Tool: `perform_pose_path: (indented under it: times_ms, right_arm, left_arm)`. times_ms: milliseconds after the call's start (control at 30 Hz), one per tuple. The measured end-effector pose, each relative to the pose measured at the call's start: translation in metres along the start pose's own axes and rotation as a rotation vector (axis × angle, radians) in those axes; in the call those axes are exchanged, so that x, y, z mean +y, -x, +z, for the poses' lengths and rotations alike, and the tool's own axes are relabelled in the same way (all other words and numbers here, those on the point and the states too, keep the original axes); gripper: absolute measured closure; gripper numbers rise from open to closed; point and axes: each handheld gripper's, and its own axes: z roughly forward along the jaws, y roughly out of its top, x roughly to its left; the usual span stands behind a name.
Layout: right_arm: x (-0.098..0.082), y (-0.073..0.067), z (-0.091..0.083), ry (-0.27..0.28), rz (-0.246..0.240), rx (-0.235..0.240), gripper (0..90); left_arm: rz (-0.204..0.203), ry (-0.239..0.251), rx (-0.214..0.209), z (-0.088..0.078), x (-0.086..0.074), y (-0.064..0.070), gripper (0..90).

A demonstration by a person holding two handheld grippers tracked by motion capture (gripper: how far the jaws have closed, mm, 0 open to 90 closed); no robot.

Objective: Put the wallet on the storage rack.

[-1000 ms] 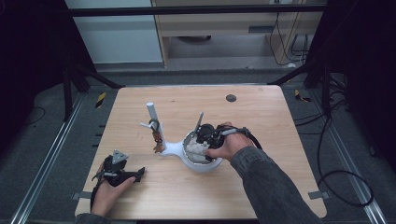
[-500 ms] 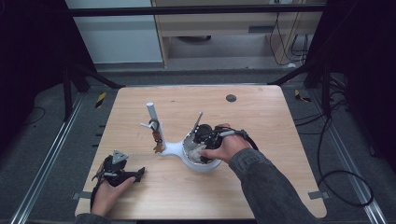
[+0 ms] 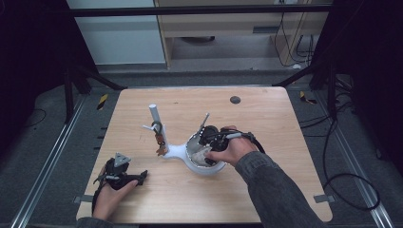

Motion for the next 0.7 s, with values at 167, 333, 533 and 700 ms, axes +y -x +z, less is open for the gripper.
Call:
perform_pose_path:
  times_ms: [167, 333, 533, 700]
  right_arm:
    - [-0.002, 0.000, 0.000, 0.004, 0.002, 0.001, 28.3]
    - [-0.004, 0.000, -0.001, 0.010, 0.004, 0.001, 28.8]
    - [-0.007, 0.000, -0.006, 0.035, 0.005, -0.002, 29.9]
    - [-0.011, 0.000, -0.010, 0.053, 0.015, 0.001, 29.1]
  left_arm:
    - [0.000, 0.001, 0.000, 0.000, 0.000, 0.000, 0.2]
    - [0.000, 0.000, 0.000, 0.000, 0.000, 0.000, 0.2]
    - [0.000, 0.000, -0.001, 0.000, 0.000, 0.000, 0.2]
    - [0.000, 0.000, 0.000, 0.000, 0.000, 0.000, 0.2]
